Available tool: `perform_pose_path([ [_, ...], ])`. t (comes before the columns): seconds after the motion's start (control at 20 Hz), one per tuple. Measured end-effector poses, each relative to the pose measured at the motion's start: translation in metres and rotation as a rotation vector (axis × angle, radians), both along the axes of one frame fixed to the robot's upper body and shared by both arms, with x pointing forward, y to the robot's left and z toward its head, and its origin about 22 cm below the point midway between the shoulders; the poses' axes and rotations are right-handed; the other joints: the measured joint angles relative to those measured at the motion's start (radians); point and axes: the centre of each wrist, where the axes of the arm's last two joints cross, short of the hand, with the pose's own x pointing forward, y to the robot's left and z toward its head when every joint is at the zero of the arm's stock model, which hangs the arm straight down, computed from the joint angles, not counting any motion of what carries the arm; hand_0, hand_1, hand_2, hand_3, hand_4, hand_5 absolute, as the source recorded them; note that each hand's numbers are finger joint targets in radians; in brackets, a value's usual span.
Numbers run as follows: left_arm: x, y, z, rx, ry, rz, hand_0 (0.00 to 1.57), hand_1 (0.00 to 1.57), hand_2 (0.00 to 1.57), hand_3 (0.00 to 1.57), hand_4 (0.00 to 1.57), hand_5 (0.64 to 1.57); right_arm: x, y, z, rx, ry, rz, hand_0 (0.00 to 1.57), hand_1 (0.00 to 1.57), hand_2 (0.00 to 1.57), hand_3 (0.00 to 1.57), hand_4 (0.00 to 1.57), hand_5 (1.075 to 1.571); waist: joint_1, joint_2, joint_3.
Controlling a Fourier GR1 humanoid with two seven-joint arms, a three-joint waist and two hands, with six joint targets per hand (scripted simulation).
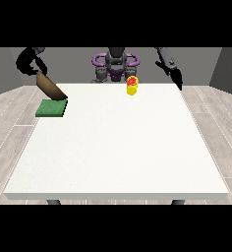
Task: Pick the cup and pour the ball into the bowl, then pick the bowl and place it on the pad
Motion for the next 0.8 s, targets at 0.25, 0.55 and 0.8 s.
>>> perform_pose_path([
  [0.25, 0.005, 0.041, 0.018, -0.005, -0.114, 0.042, 0.00, 0.00, 0.00, 0.00, 0.00, 0.761, 0.008, -0.005, 0.020, -0.011, -0.095, -0.017, 1.57, 1.57, 1.57, 1.49, 1.53, 1.570, -0.008, 0.104, 0.0013],
  [0.55, 0.014, 0.078, 0.054, -0.038, -0.288, 0.046, 0.00, 0.00, 0.00, 0.00, 0.88, 1.175, 0.000, -0.034, 0.021, 0.004, -0.282, -0.123, 1.57, 1.57, 1.57, 1.57, 1.40, 1.562, 0.031, 0.252, -0.0090],
  [0.8, 0.019, 0.099, 0.086, -0.061, -0.380, 0.046, 0.00, 0.00, 0.00, 0.00, 0.89, 1.191, -0.008, -0.052, 0.011, 0.057, -0.409, -0.201, 1.57, 1.57, 1.57, 1.57, 1.22, 1.548, 0.048, 0.323, -0.0190],
])
